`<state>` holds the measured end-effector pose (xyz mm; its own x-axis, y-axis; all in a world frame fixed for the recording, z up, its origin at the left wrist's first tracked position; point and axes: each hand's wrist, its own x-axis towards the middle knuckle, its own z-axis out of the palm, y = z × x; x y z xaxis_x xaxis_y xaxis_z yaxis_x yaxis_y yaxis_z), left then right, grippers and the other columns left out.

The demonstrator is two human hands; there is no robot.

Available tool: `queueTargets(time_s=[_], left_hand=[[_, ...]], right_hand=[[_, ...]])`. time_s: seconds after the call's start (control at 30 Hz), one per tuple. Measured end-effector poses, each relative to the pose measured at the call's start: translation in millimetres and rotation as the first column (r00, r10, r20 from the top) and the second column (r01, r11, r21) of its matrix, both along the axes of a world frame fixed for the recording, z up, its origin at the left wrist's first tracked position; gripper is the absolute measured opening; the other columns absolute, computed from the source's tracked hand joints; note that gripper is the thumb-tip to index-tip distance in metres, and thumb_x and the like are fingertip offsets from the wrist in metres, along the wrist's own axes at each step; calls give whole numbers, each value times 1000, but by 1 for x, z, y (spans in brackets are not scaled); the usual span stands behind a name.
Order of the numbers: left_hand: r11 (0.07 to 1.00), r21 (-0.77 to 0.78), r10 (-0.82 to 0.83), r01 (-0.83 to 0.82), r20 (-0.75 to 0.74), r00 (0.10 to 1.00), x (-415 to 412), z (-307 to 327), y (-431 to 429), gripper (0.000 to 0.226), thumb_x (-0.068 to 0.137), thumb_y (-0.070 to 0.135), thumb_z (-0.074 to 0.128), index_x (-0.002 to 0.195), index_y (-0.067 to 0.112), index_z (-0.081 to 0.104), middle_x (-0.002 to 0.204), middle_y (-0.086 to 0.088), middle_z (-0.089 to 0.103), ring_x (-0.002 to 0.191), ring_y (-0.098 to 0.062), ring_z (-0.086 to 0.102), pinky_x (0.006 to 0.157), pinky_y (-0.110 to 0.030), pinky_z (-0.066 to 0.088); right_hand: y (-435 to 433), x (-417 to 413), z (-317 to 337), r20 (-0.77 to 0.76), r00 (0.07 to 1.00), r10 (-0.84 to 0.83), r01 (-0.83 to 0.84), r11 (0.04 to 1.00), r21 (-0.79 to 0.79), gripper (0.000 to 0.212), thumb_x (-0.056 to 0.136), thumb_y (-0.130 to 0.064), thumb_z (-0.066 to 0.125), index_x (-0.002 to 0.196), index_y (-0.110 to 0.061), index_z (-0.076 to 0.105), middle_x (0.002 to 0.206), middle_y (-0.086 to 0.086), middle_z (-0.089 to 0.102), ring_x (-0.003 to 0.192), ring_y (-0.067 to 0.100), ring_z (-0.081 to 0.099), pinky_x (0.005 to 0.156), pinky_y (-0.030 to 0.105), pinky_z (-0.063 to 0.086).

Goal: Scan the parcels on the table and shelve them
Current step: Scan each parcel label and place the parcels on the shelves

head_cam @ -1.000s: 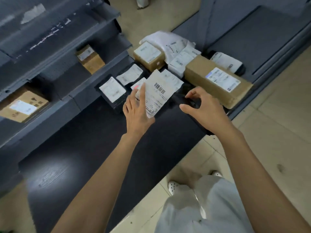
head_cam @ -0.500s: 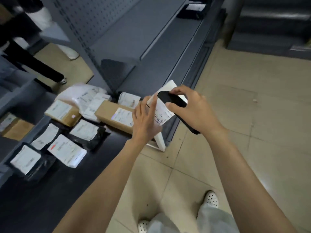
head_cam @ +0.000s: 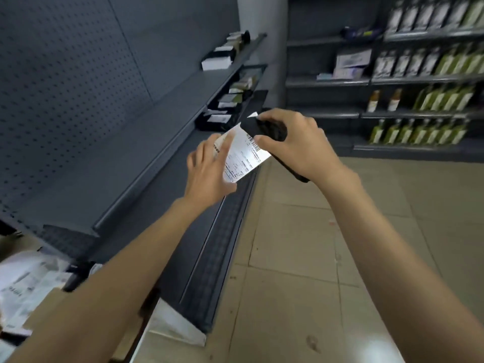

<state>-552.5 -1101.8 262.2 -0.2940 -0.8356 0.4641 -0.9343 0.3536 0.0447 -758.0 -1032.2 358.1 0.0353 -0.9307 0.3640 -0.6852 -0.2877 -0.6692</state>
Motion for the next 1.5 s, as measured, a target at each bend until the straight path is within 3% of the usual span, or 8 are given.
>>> queueTargets(time_s=[0.1,0.3,0.57,0.8,1.0,1.23,1.37,1.5], left_hand=[[998,-67,-9,10,25,1000,-7,41,-59,125,56,42,82,156,33,8,151,-4,24,135,-26,27,107,-47,27],[992,-124,-27,36,69,997,-6,115,-185,123,60,50,81,157,32,8,151,-3,22,135,-27,24,108,-50,26],[984,-180,9,12,114,993,-1,190,-369,122,63,58,78,157,31,6,153,-5,19,139,-30,21,108,-54,25],[991,-127,57,-43,115,992,-26,172,-506,119,65,55,79,157,30,8,153,-5,19,137,-28,22,108,-53,26],[989,-104,120,-104,162,979,-42,150,-616,118,64,57,79,157,29,11,152,-7,22,135,-31,27,106,-56,29],[966,-21,257,-258,199,946,-61,134,-739,118,70,59,76,158,32,2,157,-8,14,139,-29,19,111,-56,23],[940,2,333,-340,200,922,-86,125,-805,117,71,61,74,158,32,1,158,-7,11,141,-29,16,111,-55,23],[901,63,407,-429,213,888,-89,100,-842,117,73,61,73,157,33,-2,159,-6,8,141,-28,15,111,-52,22]], right_hand=[[-52,-13,31,-3,1000,13,-13,999,-45,45,87,-43,66,131,-35,61,123,-10,65,108,17,61,93,38,51],[-171,-27,97,-129,991,17,-40,984,-175,46,90,-41,64,135,-32,59,132,-6,62,121,20,57,99,42,48],[-341,-22,171,-362,931,-43,-97,928,-360,42,92,-38,61,134,-32,59,131,-6,61,113,23,60,87,40,48],[-482,-52,167,-406,910,-90,-79,921,-382,48,89,-38,64,136,-34,58,132,-9,61,113,23,60,87,41,50],[-623,-91,132,-372,928,10,-125,950,-286,43,92,-40,62,135,-32,60,127,-2,64,113,27,59,84,40,46],[-782,-134,126,-465,873,145,-277,933,-229,50,92,-39,62,141,-32,56,133,0,61,117,28,58,78,36,40],[-870,-157,118,-509,833,217,-370,902,-223,48,92,-39,61,139,-32,57,133,-2,61,117,26,59,84,40,48],[-941,-156,103,-541,784,304,-457,873,-172,41,92,-37,61,132,-28,63,125,2,64,111,28,61,81,42,50]])
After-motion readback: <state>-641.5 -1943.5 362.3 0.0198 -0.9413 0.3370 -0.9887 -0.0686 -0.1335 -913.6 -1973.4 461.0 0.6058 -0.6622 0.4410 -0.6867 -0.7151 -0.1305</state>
